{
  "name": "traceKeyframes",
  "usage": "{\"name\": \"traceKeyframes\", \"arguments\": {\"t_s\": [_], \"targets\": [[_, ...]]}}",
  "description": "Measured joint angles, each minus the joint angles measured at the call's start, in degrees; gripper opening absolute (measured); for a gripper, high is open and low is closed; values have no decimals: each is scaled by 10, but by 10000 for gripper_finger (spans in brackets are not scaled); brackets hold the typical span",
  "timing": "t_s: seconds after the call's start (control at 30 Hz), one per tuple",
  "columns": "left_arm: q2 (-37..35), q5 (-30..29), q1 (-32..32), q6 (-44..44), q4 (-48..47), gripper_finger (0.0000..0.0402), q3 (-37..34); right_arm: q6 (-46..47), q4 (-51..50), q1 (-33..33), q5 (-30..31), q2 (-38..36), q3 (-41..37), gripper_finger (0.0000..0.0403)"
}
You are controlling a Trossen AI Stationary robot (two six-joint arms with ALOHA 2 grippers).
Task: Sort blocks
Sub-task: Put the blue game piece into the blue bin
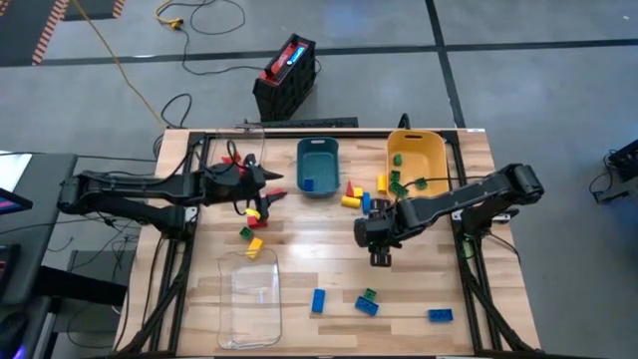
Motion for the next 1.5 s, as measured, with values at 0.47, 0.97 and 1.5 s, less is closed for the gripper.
{"name": "traceKeyframes", "arguments": {"t_s": [0.47,0.97,1.5], "targets": [[0,-4,0,0,22,233,9,192,44,8,-2,66,-3,258],[0,-5,0,-8,-11,233,9,319,10,-75,1,124,-2,260],[0,-6,0,16,-31,233,9,337,67,-101,41,146,-3,260]]}}
